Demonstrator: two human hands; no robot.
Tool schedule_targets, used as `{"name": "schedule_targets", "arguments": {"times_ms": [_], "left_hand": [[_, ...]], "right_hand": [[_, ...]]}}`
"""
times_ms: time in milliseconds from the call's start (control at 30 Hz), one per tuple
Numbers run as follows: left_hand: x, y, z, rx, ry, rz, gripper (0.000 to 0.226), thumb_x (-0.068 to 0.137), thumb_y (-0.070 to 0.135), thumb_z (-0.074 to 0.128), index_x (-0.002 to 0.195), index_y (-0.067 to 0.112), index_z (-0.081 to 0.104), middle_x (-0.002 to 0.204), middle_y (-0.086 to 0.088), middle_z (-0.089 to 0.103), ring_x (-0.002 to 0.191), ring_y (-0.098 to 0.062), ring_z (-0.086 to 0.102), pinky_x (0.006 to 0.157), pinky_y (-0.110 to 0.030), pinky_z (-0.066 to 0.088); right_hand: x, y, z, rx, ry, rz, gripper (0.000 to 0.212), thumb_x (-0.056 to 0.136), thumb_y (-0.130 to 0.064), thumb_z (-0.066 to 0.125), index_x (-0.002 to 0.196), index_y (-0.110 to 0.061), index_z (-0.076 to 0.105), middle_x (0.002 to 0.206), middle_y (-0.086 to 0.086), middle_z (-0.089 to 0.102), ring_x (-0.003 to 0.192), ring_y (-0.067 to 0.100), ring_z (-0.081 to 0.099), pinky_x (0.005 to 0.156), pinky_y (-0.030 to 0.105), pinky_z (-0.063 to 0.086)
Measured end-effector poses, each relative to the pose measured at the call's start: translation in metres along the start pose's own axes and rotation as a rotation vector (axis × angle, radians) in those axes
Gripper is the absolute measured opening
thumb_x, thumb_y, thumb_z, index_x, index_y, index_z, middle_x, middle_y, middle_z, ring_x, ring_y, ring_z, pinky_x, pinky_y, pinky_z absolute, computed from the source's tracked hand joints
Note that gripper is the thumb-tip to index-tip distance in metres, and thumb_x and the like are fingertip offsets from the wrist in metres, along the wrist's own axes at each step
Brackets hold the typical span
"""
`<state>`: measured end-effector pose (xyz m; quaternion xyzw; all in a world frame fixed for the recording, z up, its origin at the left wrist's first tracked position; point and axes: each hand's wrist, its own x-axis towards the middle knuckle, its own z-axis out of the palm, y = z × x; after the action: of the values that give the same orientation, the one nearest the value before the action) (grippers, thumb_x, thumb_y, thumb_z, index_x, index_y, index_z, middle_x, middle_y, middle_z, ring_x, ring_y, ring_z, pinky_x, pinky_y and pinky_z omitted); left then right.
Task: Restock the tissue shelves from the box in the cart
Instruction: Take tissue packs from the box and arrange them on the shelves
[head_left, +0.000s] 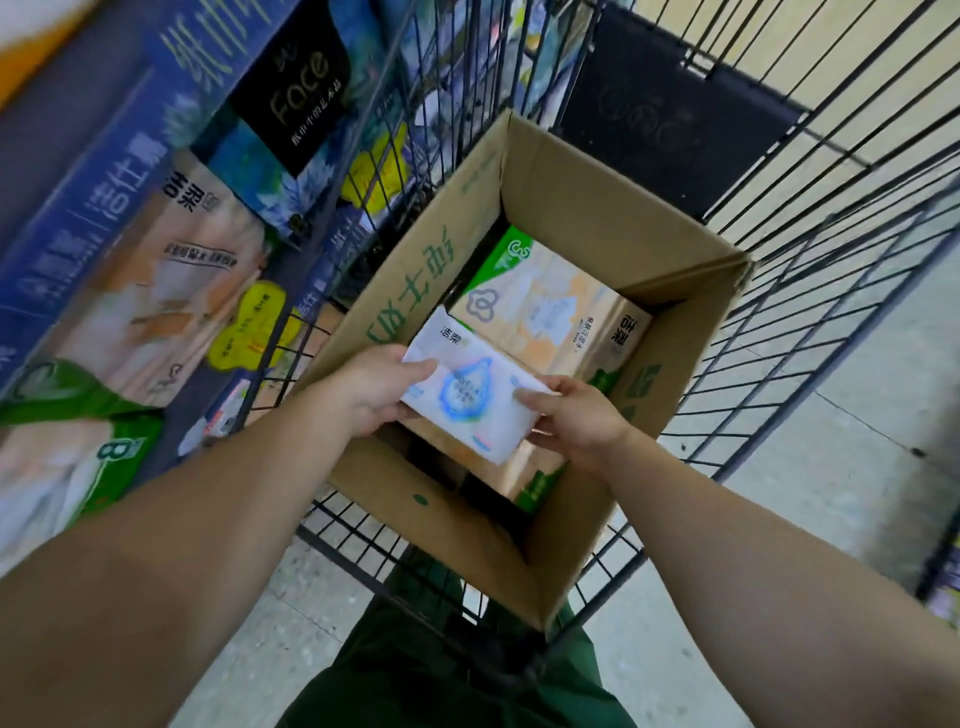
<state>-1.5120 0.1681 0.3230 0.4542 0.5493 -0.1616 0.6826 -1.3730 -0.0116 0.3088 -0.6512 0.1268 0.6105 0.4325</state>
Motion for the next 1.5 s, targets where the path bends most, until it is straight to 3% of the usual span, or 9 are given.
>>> {"name": "schedule_targets", "arguments": {"times_ms": [100,367,567,733,900,1067,1233,1433,1500], "left_hand": [[-0.014,0.004,0.001,-0.170,-0.002,-0.003,0.012,0.100,0.018,0.048,0.107,0.013,0.056,0.099,-0.011,0.066,0.081,-0.021,0.063,0.062,-0.032,0.051],[-0.081,0.048,-0.015,-0.139,0.004,0.306,0.003,0.096,0.017,0.054,0.096,0.018,0.057,0.095,-0.007,0.067,0.080,-0.019,0.063,0.074,-0.033,0.049],[-0.141,0.060,-0.034,-0.053,0.063,0.470,0.021,0.086,0.012,0.068,0.106,0.009,0.063,0.113,-0.014,0.068,0.101,-0.033,0.066,0.093,-0.057,0.050],[-0.221,0.034,-0.055,-0.030,0.167,0.619,0.025,0.088,0.022,0.068,0.112,0.014,0.065,0.109,-0.005,0.071,0.096,-0.026,0.069,0.083,-0.045,0.056],[-0.318,-0.041,-0.076,-0.141,0.478,0.714,0.016,0.087,0.023,0.069,0.101,0.016,0.067,0.103,-0.004,0.072,0.088,-0.021,0.069,0.071,-0.037,0.056],[-0.414,-0.135,-0.115,-0.337,0.722,0.789,0.010,0.086,0.016,0.070,0.096,0.017,0.066,0.101,-0.008,0.071,0.078,-0.020,0.067,0.059,-0.023,0.052],[-0.509,-0.261,-0.165,-0.460,0.974,0.791,0.012,0.084,0.018,0.073,0.095,0.020,0.069,0.102,-0.010,0.073,0.092,-0.029,0.070,0.087,-0.052,0.054],[-0.624,-0.424,-0.220,-0.605,1.260,0.779,0.020,0.086,0.019,0.071,0.103,0.013,0.064,0.100,-0.008,0.070,0.077,-0.018,0.067,0.057,-0.022,0.054],[-0.664,-0.486,-0.242,-0.639,1.338,0.771,0.008,0.086,0.018,0.071,0.092,0.018,0.065,0.101,-0.008,0.071,0.083,-0.022,0.069,0.066,-0.027,0.056]], "right_hand": [[-0.016,-0.016,0.009,0.098,-0.031,-0.034,0.036,0.086,-0.010,0.069,0.120,-0.005,0.059,0.116,0.013,0.068,0.092,0.026,0.067,0.068,0.031,0.058],[-0.090,-0.061,0.037,-0.185,0.044,-0.274,0.011,0.093,-0.018,0.061,0.103,-0.018,0.061,0.119,0.016,0.065,0.100,0.028,0.067,0.064,0.031,0.054],[-0.172,-0.090,0.049,-0.408,0.112,-0.500,0.016,0.093,-0.022,0.061,0.109,-0.019,0.062,0.105,0.006,0.071,0.085,0.020,0.068,0.065,0.033,0.057],[-0.232,-0.095,0.070,-0.570,-0.030,-0.590,0.020,0.090,-0.024,0.065,0.109,-0.019,0.068,0.095,0.006,0.075,0.067,0.018,0.063,0.049,0.025,0.048],[-0.292,-0.066,0.125,-0.702,-0.204,-0.711,0.019,0.088,-0.018,0.069,0.106,-0.012,0.070,0.089,0.008,0.075,0.058,0.014,0.067,0.044,0.023,0.047],[-0.348,-0.015,0.215,-0.829,-0.379,-0.835,0.008,0.088,-0.014,0.069,0.096,-0.014,0.068,0.085,0.008,0.073,0.067,0.018,0.069,0.063,0.032,0.058],[-0.410,0.073,0.322,-0.941,-0.603,-0.972,0.007,0.087,-0.013,0.070,0.085,-0.016,0.063,0.079,0.005,0.071,0.063,0.014,0.066,0.051,0.025,0.055],[-0.485,0.213,0.462,-1.042,-0.862,-1.004,0.009,0.087,-0.012,0.069,0.093,-0.013,0.063,0.079,0.003,0.070,0.052,0.005,0.063,0.053,0.023,0.055],[-0.511,0.271,0.508,-1.067,-0.946,-1.011,0.007,0.087,-0.012,0.069,0.089,-0.014,0.062,0.075,0.000,0.068,0.048,0.001,0.060,0.054,0.023,0.056]]}}
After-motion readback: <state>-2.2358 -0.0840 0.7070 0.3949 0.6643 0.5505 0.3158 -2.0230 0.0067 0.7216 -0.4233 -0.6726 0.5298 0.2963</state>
